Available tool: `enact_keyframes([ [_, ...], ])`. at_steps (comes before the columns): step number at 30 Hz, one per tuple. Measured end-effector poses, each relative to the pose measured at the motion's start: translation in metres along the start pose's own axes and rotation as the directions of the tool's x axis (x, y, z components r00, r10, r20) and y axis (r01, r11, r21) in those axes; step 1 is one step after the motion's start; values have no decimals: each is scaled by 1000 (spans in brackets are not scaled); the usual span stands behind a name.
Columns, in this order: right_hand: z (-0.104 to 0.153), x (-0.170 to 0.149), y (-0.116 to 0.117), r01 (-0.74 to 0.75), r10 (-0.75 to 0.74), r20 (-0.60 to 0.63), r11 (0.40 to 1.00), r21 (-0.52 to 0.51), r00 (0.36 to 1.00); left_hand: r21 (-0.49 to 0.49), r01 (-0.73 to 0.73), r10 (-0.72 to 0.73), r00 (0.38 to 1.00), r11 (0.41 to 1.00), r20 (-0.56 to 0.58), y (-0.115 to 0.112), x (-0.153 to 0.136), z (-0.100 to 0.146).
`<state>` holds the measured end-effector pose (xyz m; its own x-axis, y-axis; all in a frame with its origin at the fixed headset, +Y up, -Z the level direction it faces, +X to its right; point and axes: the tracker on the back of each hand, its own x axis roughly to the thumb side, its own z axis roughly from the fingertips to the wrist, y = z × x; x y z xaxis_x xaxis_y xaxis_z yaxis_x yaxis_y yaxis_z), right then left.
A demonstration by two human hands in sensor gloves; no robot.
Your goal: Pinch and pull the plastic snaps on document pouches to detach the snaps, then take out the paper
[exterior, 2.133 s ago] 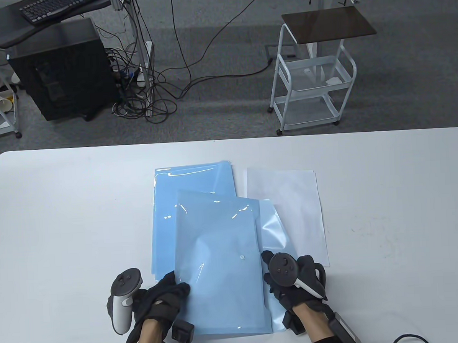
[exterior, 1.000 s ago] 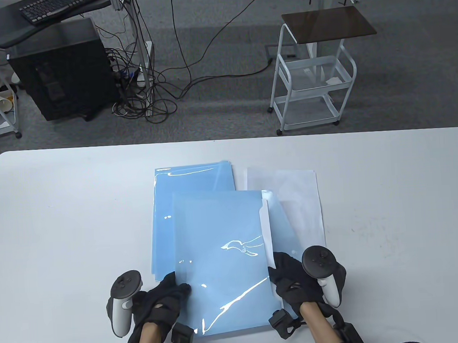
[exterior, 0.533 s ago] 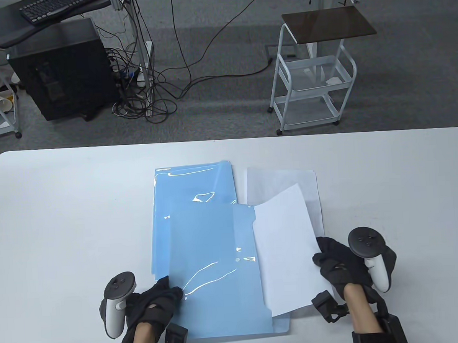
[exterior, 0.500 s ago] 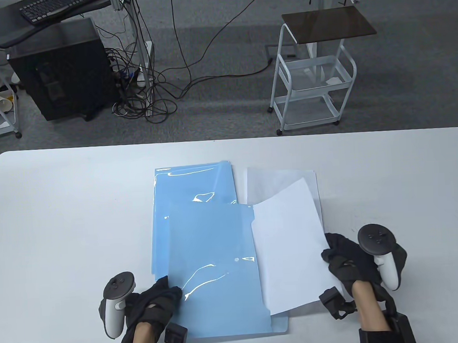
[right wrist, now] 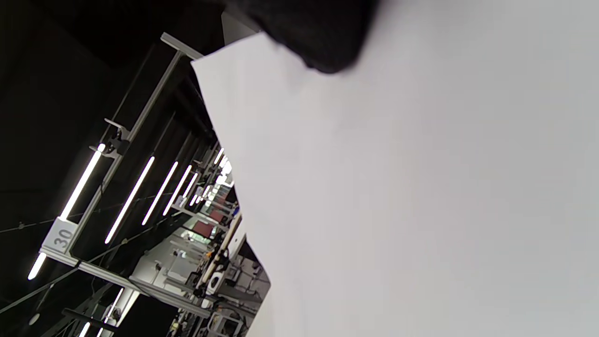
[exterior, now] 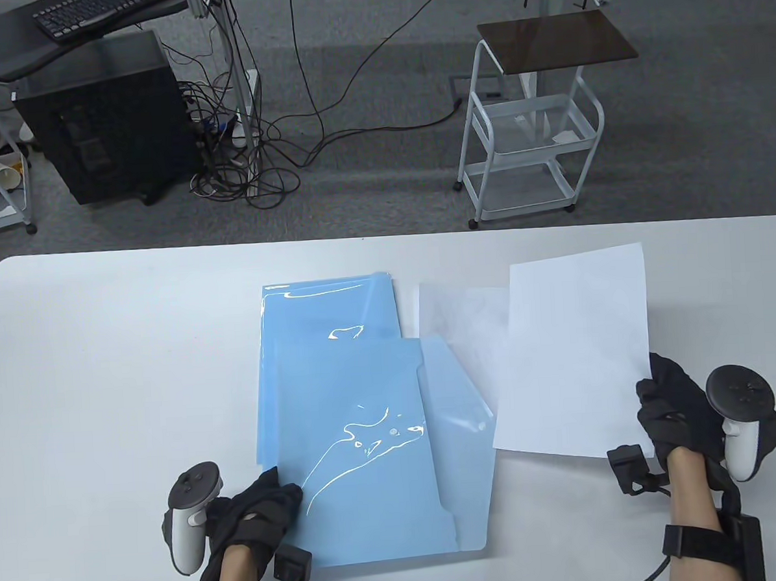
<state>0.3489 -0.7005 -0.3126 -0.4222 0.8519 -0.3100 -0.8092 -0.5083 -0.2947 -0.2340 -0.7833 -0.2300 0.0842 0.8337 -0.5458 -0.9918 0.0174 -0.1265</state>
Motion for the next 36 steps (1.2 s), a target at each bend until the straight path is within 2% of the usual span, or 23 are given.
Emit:
enact_keyframes([
  [3, -8, -5, 9, 1, -1, 13, 1000, -26, 1000, -3, -6, 6, 1000, 1000, -1, 1, 0, 0],
  [7, -17, -9, 15, 24, -25, -7, 992, -123, 1000, 1, -20, 20, 1000, 1000, -2, 5, -1, 0],
  [11, -24, -10, 24, 22, -23, -2, 992, -126, 1000, -5, -30, 30, 1000, 1000, 0, 9, -1, 0],
  [23, -28, 4, 85, 61, -65, 29, 990, 126, 997, -24, -17, 17, 1000, 1000, 1, 4, -1, -3],
  [30, -36, 6, 118, 24, -27, 13, 981, 190, 1000, -28, -3, 3, 1000, 1000, -7, 2, -2, -4],
  [36, -43, 3, 132, 17, -14, -14, 977, 212, 1000, -30, 11, -12, 1000, 999, -12, 1, -1, -6],
])
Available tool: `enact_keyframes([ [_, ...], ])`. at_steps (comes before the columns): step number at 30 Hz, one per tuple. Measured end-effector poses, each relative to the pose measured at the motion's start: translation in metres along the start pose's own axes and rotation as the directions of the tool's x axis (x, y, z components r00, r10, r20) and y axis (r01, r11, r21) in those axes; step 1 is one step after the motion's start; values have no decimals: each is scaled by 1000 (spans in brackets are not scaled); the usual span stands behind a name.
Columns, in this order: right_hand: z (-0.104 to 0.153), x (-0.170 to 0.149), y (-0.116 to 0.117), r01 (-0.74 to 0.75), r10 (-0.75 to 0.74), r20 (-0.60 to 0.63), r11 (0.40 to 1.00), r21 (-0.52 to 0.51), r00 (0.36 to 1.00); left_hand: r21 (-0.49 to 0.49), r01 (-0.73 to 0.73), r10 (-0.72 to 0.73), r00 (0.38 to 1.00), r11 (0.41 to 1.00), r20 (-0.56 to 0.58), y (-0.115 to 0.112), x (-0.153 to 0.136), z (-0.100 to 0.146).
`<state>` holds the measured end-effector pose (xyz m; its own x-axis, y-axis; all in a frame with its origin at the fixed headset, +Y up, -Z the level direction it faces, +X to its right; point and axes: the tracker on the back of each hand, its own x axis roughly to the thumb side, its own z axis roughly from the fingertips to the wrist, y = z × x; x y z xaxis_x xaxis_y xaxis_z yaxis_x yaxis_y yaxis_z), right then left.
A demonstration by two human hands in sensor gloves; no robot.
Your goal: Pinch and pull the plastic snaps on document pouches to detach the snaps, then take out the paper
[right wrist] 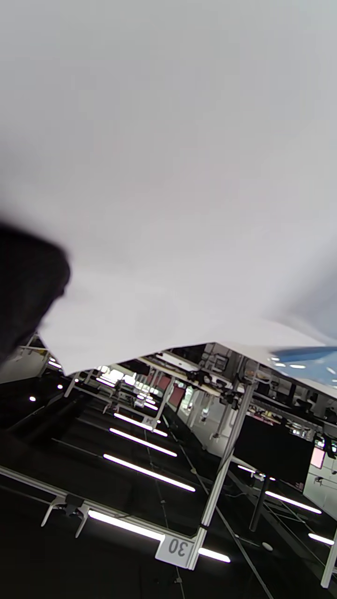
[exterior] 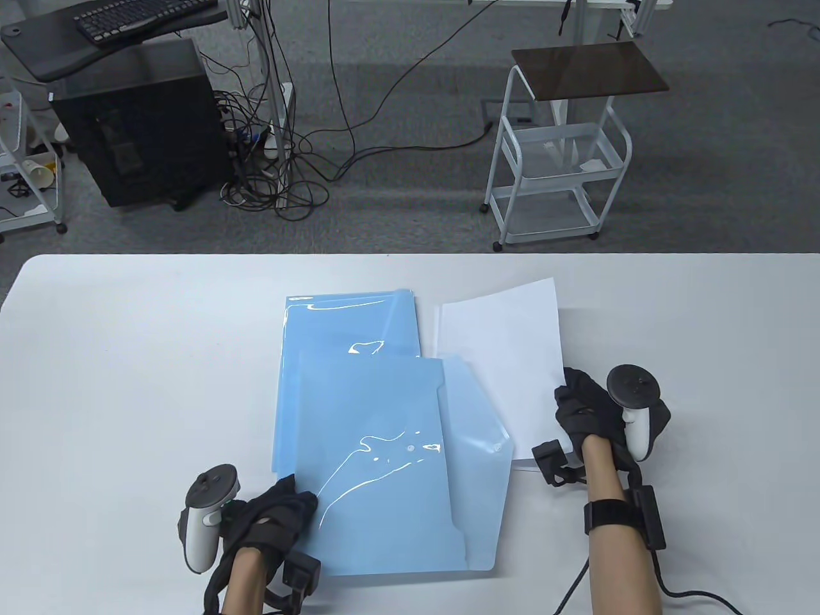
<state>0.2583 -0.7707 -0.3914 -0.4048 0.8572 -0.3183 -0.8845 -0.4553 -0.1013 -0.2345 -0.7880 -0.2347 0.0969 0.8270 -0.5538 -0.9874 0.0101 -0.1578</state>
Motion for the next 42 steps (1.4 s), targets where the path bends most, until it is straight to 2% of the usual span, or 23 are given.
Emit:
enact_keyframes([
  [8, -5, -4, 5, -70, 71, -27, 997, 18, 997, 3, 11, -11, 1000, 1000, -7, 0, 1, -2],
  [15, 4, -2, -3, -157, 157, -29, 988, 5, 987, 2, 6, -6, 1000, 1000, 2, 0, 1, -2],
  [20, 21, 6, -17, -248, 247, -22, 965, -89, 969, -6, -5, 5, 1000, 1000, 23, -1, 2, -1],
  [23, 39, 17, -23, -355, 365, 29, 918, -179, 930, -16, -12, 12, 999, 1000, 37, -2, 3, -1],
  [25, 50, 23, -22, -379, 400, 74, 904, -196, 914, -24, -13, 14, 999, 1000, 48, -3, 3, 0],
  [28, 64, 25, -15, -317, 328, 110, 942, -110, 938, -36, -17, 20, 998, 999, 65, -5, 4, 1],
  [29, 69, 23, -11, -285, 289, 114, 957, -49, 950, -39, -18, 21, 997, 999, 69, -5, 4, 2],
  [32, 80, 15, 1, -179, 174, 63, 980, 90, 983, -42, -14, 17, 995, 999, 94, -6, 6, 4],
  [34, 85, 9, 10, -106, 104, 20, 969, 222, 994, -47, -20, 25, 994, 999, 102, -6, 5, 4],
  [36, 89, 3, 17, -46, 56, -21, 949, 312, 998, -49, -17, 22, 994, 999, 106, -7, 5, 4],
  [39, 92, 1, 23, -26, 39, -29, 936, 351, 999, -45, 3, 2, 994, 999, 107, -8, 4, 3],
  [42, 96, 7, 29, -51, 53, 6, 900, 434, 999, -37, 22, -18, 996, 999, 91, -9, 2, 1],
])
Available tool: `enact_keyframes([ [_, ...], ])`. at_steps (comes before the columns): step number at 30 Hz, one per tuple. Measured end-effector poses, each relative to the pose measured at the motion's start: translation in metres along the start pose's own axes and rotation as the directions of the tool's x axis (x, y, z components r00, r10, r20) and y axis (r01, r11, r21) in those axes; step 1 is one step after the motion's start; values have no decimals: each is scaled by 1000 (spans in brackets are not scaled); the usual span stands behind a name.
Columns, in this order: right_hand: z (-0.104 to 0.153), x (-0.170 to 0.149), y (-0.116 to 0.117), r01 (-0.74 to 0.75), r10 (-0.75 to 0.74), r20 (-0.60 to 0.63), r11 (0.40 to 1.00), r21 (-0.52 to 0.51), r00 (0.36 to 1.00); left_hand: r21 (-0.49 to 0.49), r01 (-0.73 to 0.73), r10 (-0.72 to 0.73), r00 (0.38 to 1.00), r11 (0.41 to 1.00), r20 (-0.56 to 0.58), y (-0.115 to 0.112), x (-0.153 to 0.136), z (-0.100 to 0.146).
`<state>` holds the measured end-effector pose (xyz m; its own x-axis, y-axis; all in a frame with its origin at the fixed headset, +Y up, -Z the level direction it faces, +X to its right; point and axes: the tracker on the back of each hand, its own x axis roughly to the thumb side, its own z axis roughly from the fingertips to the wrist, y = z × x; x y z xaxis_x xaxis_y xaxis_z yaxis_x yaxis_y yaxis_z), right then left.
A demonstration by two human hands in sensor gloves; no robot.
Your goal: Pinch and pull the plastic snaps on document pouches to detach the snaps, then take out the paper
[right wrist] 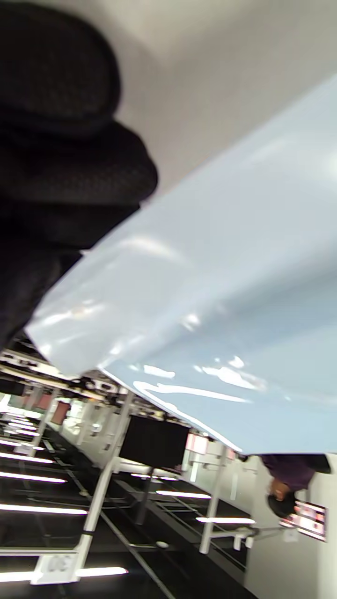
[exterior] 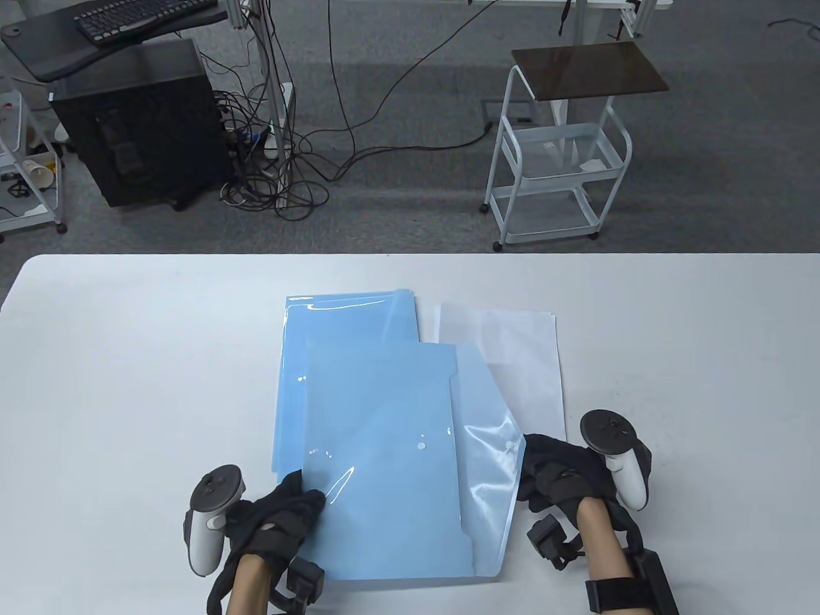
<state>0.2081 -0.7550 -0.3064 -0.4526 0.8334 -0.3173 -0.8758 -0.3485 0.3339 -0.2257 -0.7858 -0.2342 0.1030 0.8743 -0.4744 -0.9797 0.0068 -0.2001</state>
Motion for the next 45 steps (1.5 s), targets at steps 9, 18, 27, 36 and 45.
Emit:
enact_keyframes([
  [9, 3, 38, 50, -277, 266, 138, 959, 62, 954, 29, 79, -77, 995, 997, -61, -3, -6, -7],
  [18, -13, 55, 120, -727, 712, 201, 686, 7, 673, 62, 126, -119, 987, 990, -107, -1, -10, -9],
  [27, -25, 42, 151, -855, 834, 223, 518, 3, 506, 77, 165, -153, 978, 983, -142, -1, -11, -11],
  [36, -22, 42, 170, -950, 936, 202, 307, -63, 289, 72, 171, -157, 974, 983, -162, -2, -11, -11],
  [45, -28, 51, 175, -961, 943, 189, 278, 1, 273, 84, 200, -184, 970, 976, -161, -4, -10, -11],
])
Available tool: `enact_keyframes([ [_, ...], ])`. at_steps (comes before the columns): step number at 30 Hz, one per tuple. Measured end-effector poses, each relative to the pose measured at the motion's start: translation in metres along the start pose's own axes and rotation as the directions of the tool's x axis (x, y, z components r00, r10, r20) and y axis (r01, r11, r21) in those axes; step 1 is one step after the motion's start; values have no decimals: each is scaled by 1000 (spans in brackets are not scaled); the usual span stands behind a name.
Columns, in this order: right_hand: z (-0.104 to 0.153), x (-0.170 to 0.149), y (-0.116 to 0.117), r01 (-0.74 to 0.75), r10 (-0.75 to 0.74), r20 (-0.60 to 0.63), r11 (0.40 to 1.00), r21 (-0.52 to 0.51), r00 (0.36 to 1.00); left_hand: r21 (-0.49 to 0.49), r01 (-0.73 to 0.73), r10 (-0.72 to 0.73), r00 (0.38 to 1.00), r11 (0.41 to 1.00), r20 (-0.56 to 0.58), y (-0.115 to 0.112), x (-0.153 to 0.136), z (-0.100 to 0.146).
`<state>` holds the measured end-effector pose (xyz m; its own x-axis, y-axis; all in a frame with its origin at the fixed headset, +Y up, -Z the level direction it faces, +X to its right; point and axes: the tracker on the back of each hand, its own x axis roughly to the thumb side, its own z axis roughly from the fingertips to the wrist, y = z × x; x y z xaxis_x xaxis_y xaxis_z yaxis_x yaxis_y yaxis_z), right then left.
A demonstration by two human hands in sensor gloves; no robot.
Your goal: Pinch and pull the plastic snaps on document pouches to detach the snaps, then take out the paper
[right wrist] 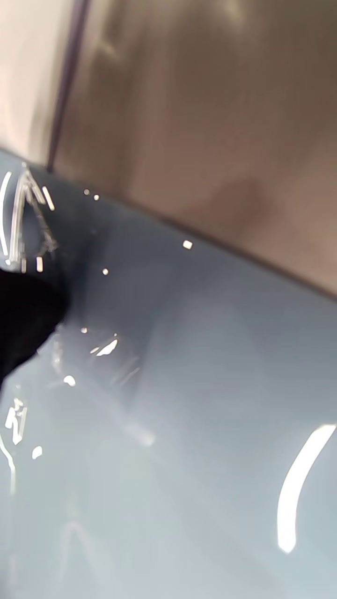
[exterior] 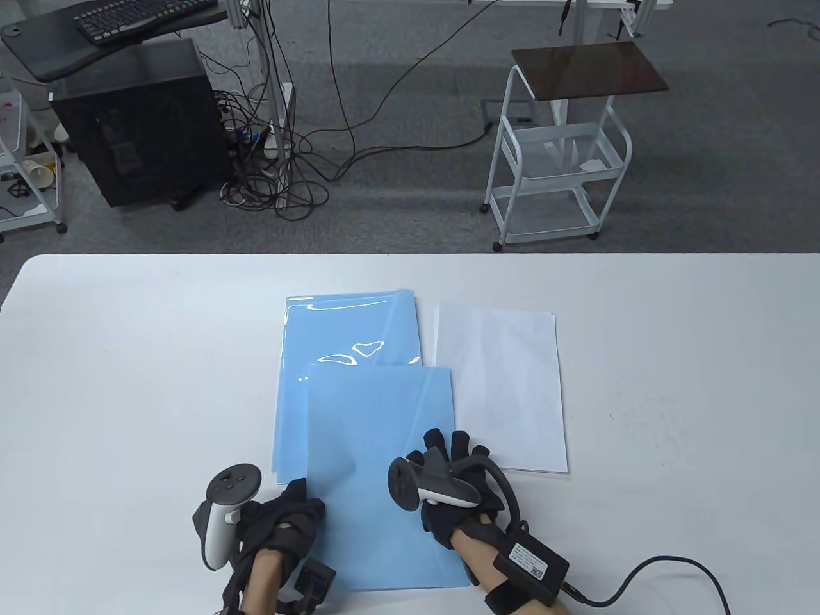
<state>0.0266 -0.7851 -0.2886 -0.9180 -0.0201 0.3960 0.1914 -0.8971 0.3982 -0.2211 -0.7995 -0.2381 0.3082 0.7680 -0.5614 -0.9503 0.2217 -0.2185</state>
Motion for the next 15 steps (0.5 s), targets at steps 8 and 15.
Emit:
enact_keyframes([
  [8, 16, -32, -17, 164, -166, -15, 981, -106, 986, 7, 9, -9, 1000, 1000, -1, -1, 0, -1],
  [15, 53, -81, -37, 285, -307, -57, 926, -246, 950, 5, 11, -11, 1000, 1000, -1, -1, 1, -1],
])
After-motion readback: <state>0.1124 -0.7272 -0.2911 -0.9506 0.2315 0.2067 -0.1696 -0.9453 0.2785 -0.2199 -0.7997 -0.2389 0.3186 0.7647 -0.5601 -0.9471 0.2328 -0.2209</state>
